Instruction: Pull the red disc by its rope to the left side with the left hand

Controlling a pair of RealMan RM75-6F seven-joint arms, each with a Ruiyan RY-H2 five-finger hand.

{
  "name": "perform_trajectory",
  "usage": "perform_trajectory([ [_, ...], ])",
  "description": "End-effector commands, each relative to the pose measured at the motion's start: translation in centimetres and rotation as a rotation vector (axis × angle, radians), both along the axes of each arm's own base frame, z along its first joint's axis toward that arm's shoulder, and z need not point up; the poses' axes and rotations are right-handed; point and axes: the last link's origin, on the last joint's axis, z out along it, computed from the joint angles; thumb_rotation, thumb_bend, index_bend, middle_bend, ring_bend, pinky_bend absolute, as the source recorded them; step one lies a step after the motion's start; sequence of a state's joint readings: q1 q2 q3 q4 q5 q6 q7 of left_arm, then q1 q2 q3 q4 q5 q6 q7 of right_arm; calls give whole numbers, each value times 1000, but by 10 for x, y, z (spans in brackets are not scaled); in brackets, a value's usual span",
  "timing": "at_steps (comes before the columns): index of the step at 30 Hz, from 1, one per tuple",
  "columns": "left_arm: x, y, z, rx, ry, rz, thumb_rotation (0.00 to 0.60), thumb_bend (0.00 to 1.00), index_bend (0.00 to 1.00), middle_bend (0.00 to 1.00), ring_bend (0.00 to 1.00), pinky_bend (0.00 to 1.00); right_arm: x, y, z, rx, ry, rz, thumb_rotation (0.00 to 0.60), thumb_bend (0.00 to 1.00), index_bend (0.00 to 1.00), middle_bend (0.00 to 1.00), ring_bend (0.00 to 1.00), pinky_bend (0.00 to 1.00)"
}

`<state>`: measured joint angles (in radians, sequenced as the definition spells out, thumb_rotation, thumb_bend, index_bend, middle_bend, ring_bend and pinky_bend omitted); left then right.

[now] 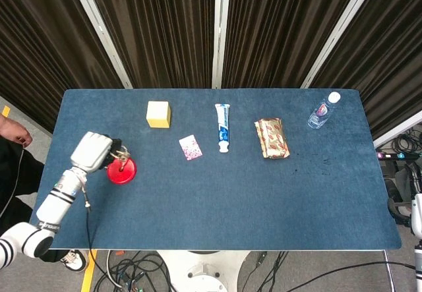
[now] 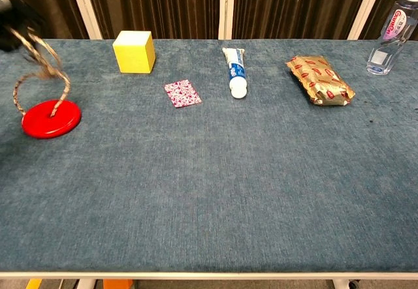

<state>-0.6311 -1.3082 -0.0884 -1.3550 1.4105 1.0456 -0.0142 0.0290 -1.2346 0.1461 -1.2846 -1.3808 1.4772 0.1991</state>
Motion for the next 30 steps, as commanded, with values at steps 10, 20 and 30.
perform_trajectory([
  [10,-5,1,19,-62,149,86,600,66,39,0,0,175,-5,-1,-2,6,-7,-9,600,279,0,0,0,0],
  [20,-35,-72,61,115,61,179,600,67,50,0,0,181,-2,2,0,-2,-9,5,600,278,0,0,0,0],
  [30,-98,-169,51,369,51,303,600,82,57,8,0,177,12,5,-11,33,-4,55,600,276,0,0,0,0],
])
